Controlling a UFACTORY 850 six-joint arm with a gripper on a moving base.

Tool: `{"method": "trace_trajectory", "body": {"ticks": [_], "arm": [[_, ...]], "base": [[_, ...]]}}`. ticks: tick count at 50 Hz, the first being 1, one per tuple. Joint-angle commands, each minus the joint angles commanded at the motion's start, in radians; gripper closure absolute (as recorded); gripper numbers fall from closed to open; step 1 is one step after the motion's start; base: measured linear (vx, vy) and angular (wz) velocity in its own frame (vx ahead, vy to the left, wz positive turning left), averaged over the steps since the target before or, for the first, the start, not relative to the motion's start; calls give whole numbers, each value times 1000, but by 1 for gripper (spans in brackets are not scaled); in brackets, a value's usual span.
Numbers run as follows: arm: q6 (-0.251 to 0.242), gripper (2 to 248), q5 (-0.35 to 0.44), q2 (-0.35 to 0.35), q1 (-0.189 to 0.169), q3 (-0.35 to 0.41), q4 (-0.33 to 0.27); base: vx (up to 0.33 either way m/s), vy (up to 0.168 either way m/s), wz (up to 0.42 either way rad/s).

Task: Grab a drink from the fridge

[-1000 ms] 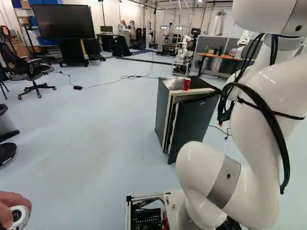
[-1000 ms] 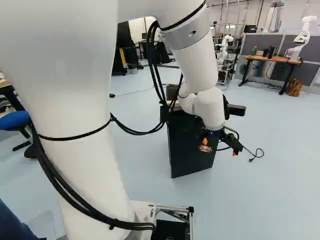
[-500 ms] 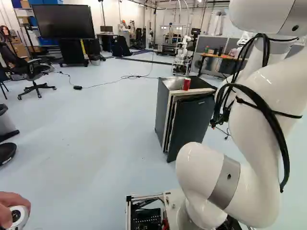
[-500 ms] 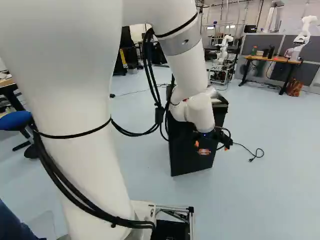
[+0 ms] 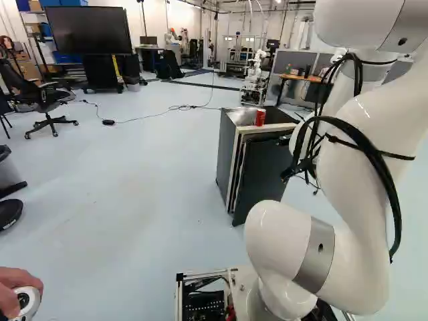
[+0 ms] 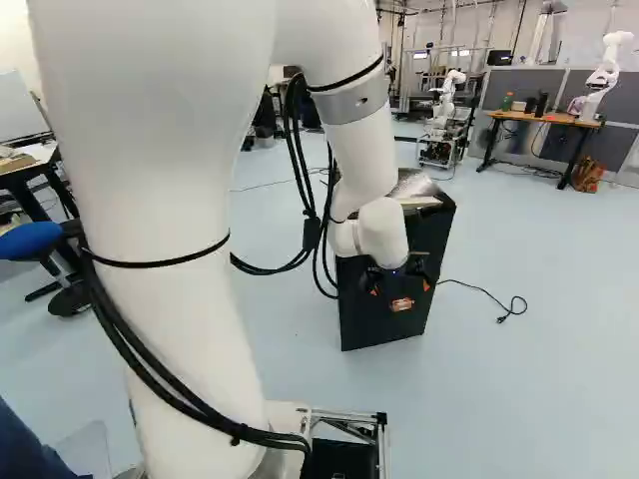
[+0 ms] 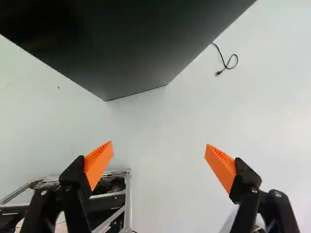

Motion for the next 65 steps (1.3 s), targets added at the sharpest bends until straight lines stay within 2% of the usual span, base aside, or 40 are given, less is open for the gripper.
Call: {"method": "trace_trajectory", "body": {"ticks": [21,42,52,65], "arm": [[0,3,110,-65,83,-6,-12],[0,3,225,-94,165,-32,-12],[0,3,272,-102,184,-44,-12],[0,3,332,-105,190,-47,-12]], "base": [[0,0,0],[0,0,0],[0,0,0],[0,0,0]]}}
